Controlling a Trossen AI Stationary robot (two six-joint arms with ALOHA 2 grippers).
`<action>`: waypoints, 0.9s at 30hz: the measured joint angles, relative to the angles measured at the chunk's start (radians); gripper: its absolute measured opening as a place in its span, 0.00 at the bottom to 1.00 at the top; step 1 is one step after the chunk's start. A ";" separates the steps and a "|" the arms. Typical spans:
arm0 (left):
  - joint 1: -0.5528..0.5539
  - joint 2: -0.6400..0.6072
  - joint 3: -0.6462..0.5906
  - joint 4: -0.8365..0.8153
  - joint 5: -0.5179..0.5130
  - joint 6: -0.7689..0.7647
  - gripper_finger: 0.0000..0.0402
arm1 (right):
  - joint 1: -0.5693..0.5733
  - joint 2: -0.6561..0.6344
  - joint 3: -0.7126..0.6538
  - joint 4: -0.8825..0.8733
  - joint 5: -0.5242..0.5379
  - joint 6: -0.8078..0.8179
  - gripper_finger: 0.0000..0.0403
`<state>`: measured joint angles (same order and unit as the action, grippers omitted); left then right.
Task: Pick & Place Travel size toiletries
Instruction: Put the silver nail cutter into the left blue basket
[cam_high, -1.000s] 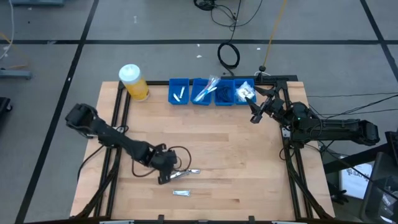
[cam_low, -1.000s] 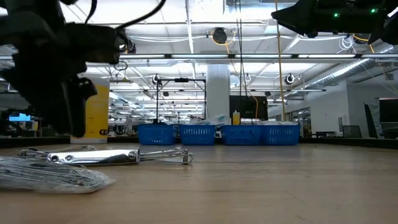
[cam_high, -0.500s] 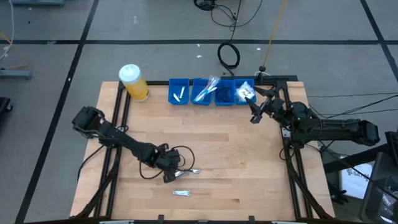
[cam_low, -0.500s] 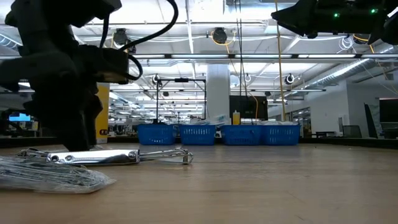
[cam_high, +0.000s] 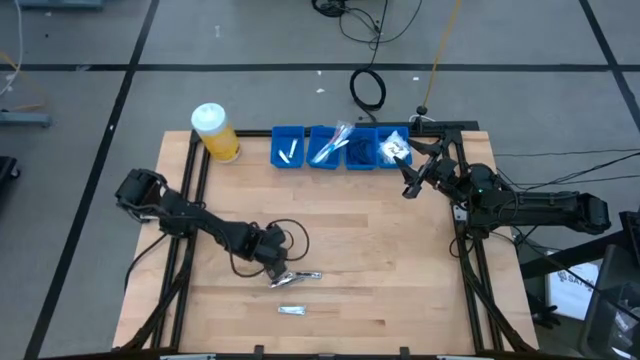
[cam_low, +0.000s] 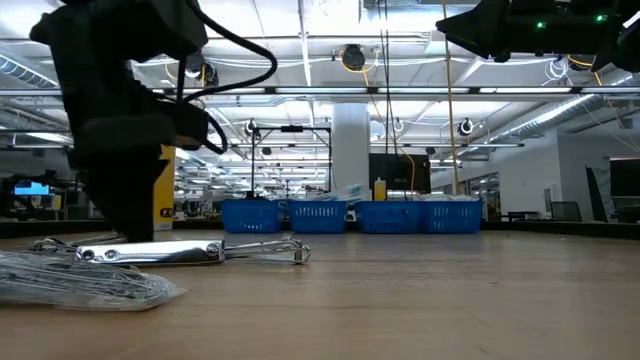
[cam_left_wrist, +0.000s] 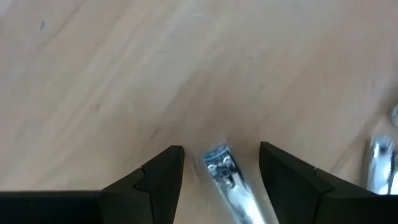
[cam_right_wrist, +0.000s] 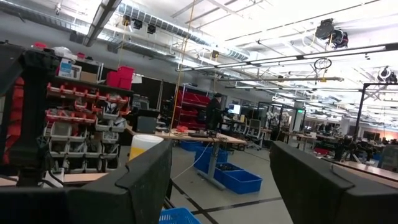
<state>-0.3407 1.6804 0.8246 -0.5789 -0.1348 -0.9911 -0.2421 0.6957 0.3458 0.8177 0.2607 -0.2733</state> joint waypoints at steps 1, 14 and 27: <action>0.007 -0.002 0.000 0.001 0.019 -0.051 0.53 | 0.000 0.000 0.000 0.000 0.000 0.000 0.64; 0.018 -0.004 0.003 -0.069 0.212 -0.197 0.53 | 0.000 0.000 0.000 -0.002 0.000 0.000 0.64; 0.001 -0.005 0.003 -0.095 0.253 -0.223 0.52 | 0.000 0.000 0.000 -0.002 0.000 0.000 0.64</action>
<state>-0.3396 1.6756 0.8276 -0.6734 0.1186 -1.2137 -0.2421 0.6957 0.3458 0.8157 0.2607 -0.2733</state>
